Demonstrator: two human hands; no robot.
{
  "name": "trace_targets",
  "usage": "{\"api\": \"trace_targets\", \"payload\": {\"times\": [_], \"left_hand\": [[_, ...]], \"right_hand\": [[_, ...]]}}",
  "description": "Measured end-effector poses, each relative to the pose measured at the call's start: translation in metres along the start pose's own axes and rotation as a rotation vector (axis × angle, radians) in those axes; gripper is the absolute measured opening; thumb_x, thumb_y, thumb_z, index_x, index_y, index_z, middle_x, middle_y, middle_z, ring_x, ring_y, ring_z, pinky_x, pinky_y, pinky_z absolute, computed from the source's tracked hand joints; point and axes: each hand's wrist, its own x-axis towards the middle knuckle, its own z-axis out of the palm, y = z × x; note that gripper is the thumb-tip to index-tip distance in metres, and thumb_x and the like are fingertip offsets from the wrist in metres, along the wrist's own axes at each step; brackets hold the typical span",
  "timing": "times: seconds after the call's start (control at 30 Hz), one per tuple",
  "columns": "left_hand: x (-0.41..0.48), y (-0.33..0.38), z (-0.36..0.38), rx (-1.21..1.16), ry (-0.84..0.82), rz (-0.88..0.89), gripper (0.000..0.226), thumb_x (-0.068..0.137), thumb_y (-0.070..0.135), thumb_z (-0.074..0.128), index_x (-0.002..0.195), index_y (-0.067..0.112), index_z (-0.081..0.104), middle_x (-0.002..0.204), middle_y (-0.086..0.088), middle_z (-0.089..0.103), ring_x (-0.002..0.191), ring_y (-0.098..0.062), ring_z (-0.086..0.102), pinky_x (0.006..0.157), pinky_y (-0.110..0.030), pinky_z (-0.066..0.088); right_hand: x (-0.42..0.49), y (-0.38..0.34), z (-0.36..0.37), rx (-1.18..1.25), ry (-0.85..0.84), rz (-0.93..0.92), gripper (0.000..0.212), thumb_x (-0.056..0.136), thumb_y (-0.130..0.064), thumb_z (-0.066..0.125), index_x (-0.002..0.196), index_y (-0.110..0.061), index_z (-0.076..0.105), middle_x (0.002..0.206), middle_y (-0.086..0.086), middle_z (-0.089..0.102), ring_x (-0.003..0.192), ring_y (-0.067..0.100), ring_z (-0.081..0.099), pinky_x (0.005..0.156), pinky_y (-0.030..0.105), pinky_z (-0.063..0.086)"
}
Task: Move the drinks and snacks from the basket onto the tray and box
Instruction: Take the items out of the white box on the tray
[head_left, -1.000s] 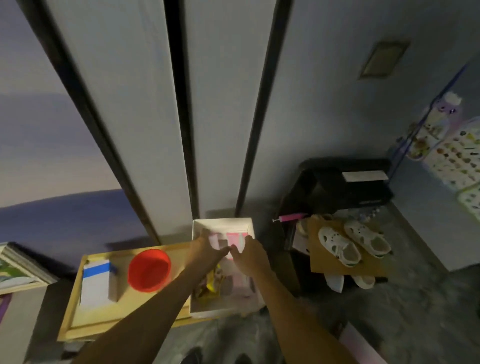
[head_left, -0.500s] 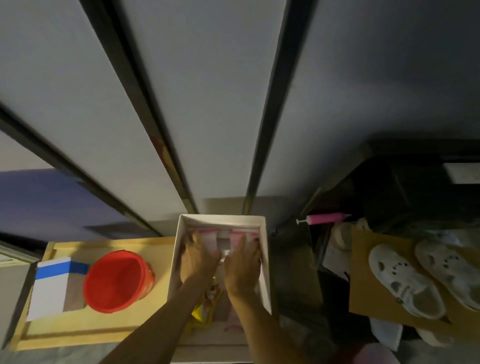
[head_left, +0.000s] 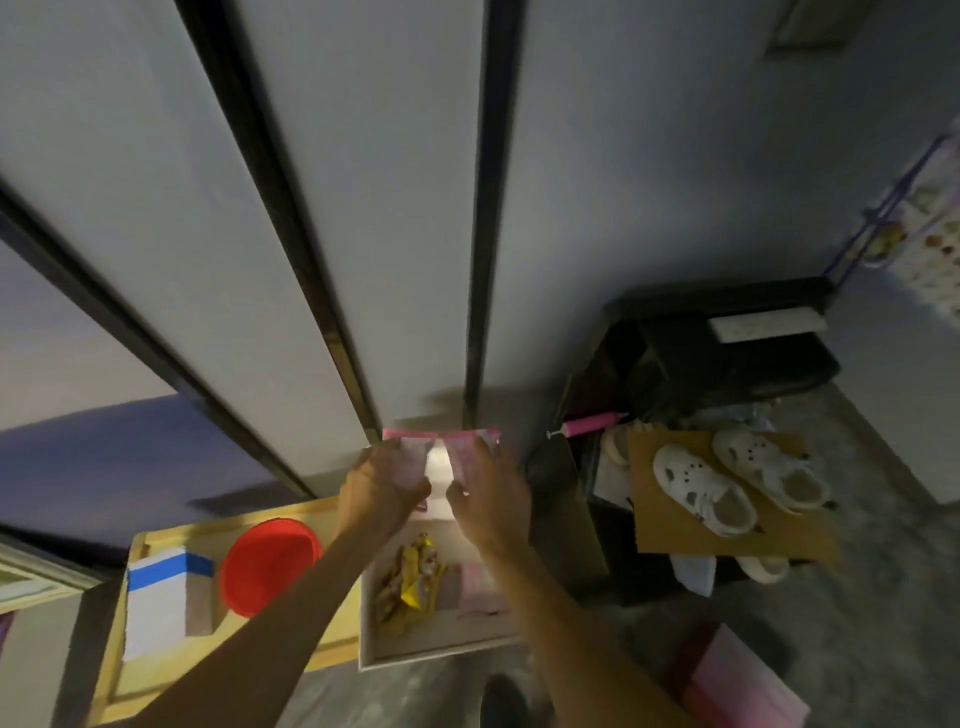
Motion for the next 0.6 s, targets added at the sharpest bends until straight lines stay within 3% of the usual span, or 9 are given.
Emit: {"api": "trace_targets", "payload": {"times": [0.03,0.13,0.23,0.3,0.37,0.43,0.5,0.6], "left_hand": [[-0.001,0.001,-0.007,-0.002,0.002,0.030,0.041,0.077,0.031,0.078,0.114,0.037,0.064,0.085,0.021,0.066,0.067,0.005,0.065,0.065,-0.025,0.057],[-0.018,0.019,-0.038,-0.008,0.016,0.116,0.056,0.084,0.044,0.082,0.135,0.030,0.064,0.106,0.021,0.073,0.063,0.011,0.058,0.069,-0.016,0.042],[-0.035,0.033,-0.046,-0.030,-0.027,0.251,0.063,0.085,0.048,0.081,0.141,0.029,0.060,0.071,0.040,0.065,0.067,0.030,0.054,0.064,-0.012,0.034],[-0.051,0.051,-0.045,-0.029,-0.083,0.323,0.063,0.085,0.049,0.081,0.140,0.029,0.058,0.070,0.053,0.057,0.073,0.037,0.049,0.067,-0.013,0.038],[-0.072,0.070,-0.040,-0.013,-0.154,0.393,0.063,0.082,0.052,0.083,0.136,0.032,0.059,0.081,0.053,0.060,0.080,0.029,0.059,0.074,-0.023,0.053],[-0.097,0.092,-0.024,0.026,-0.221,0.456,0.066,0.079,0.051,0.088,0.135,0.029,0.061,0.111,0.029,0.073,0.101,0.000,0.072,0.087,-0.037,0.059],[-0.124,0.115,0.001,0.097,-0.311,0.477,0.063,0.081,0.040,0.090,0.136,0.027,0.061,0.118,0.011,0.070,0.112,-0.021,0.069,0.093,-0.037,0.055],[-0.172,0.143,0.048,0.118,-0.485,0.489,0.061,0.088,0.037,0.083,0.141,0.028,0.056,0.122,0.003,0.069,0.115,-0.025,0.067,0.103,-0.046,0.054]], "right_hand": [[-0.007,-0.005,-0.014,0.003,0.010,0.007,0.064,0.098,-0.039,0.068,0.156,-0.028,0.042,0.160,-0.001,0.046,0.144,0.022,0.050,0.110,0.040,0.054],[-0.029,-0.014,-0.050,-0.002,0.118,0.030,0.066,0.100,-0.041,0.065,0.159,-0.027,0.040,0.164,-0.001,0.043,0.147,0.020,0.047,0.110,0.038,0.054],[-0.062,-0.019,-0.083,0.033,0.207,0.105,0.063,0.100,-0.040,0.066,0.157,-0.029,0.041,0.160,0.000,0.046,0.143,0.023,0.051,0.106,0.041,0.056],[-0.088,-0.015,-0.104,0.073,0.275,0.144,0.059,0.097,-0.036,0.068,0.151,-0.030,0.047,0.149,0.000,0.051,0.131,0.027,0.057,0.099,0.040,0.056],[-0.115,-0.003,-0.120,0.060,0.311,0.183,0.058,0.097,-0.036,0.066,0.152,-0.029,0.048,0.147,0.003,0.052,0.129,0.030,0.058,0.098,0.041,0.054],[-0.146,0.015,-0.134,0.014,0.337,0.238,0.063,0.101,-0.041,0.065,0.157,-0.025,0.042,0.157,0.005,0.047,0.140,0.027,0.051,0.103,0.039,0.054],[-0.180,0.040,-0.145,-0.004,0.374,0.312,0.068,0.100,-0.043,0.066,0.159,-0.023,0.038,0.159,0.007,0.045,0.139,0.026,0.052,0.103,0.038,0.055],[-0.238,0.087,-0.160,0.017,0.437,0.444,0.068,0.095,-0.039,0.069,0.154,-0.024,0.039,0.147,0.008,0.052,0.121,0.029,0.063,0.097,0.045,0.058]]}}
